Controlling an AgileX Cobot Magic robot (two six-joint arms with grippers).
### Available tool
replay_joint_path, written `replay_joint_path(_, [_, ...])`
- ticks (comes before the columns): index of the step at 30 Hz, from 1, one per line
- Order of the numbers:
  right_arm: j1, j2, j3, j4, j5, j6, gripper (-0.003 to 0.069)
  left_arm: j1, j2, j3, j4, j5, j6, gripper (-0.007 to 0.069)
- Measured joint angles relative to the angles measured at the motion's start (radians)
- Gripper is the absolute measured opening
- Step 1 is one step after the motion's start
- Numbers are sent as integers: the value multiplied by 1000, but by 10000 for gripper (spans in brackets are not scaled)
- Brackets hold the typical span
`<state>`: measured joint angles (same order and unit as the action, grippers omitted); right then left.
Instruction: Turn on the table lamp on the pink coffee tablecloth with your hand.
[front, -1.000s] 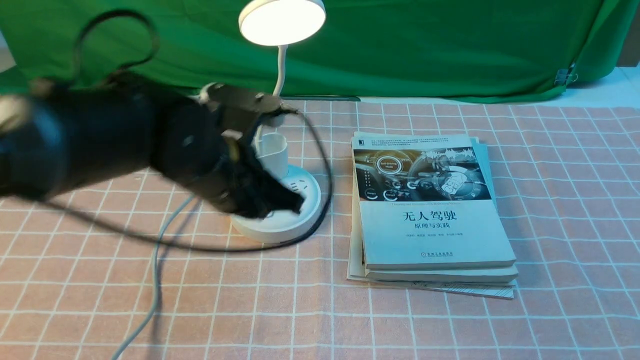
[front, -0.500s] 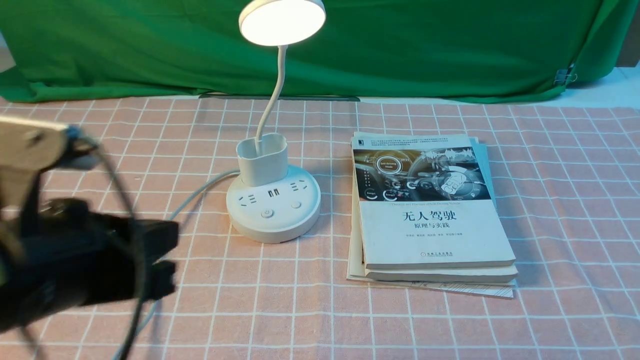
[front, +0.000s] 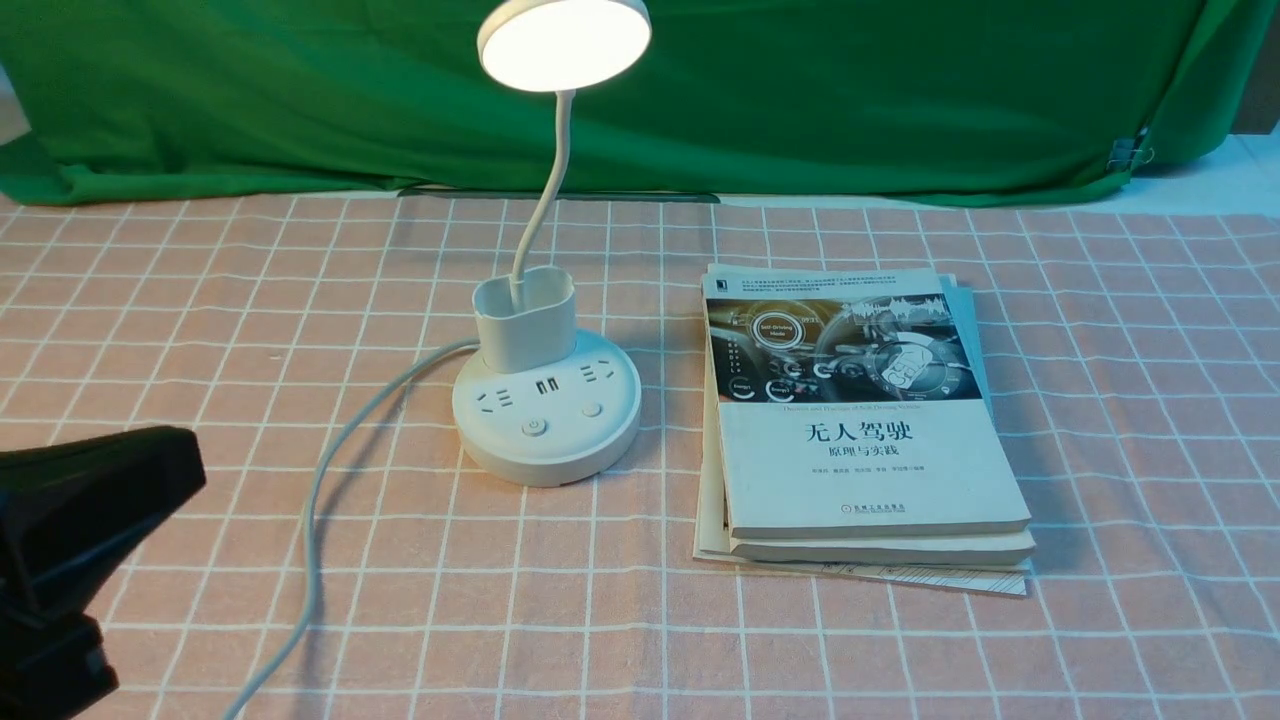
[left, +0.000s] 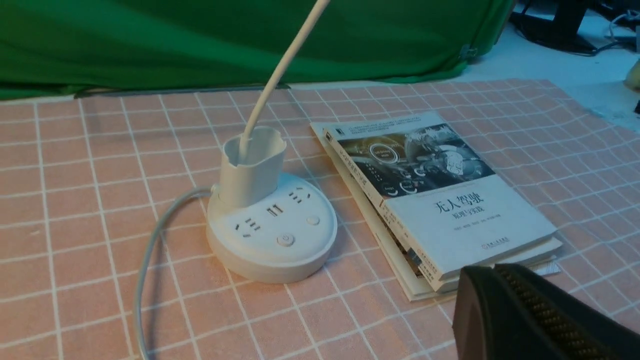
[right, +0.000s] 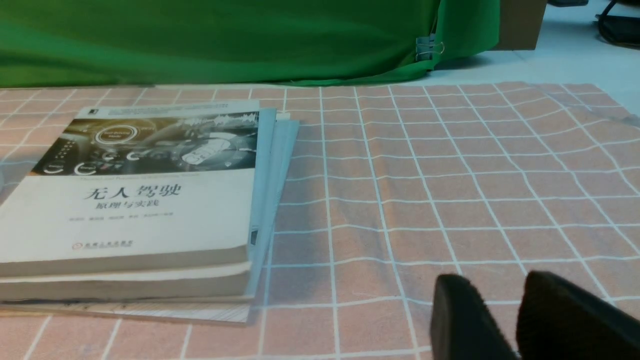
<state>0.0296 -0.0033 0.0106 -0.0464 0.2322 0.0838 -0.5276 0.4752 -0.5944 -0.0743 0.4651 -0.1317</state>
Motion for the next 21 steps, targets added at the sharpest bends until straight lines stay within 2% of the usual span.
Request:
replay_joint_path(7, [0, 0, 0, 0, 0, 0, 241, 33, -62, 75, 95, -100, -6, 19])
replay_joint_path(10, [0, 0, 0, 0, 0, 0, 241, 150, -201, 198, 99, -220, -17, 17])
replay_joint_path(11, [0, 0, 0, 0, 0, 0, 241, 158, -201, 206, 99, -228, -17, 17])
replay_joint_path(14, [0, 0, 0, 0, 0, 0, 241, 300, -327, 334, 74, -308, -3, 18])
replay_joint_path(16, [0, 0, 0, 0, 0, 0, 241, 411, -392, 412, 45, -330, 2, 18])
replay_joint_path(21, [0, 0, 0, 0, 0, 0, 241, 548, -464, 511, 28, -340, 8, 18])
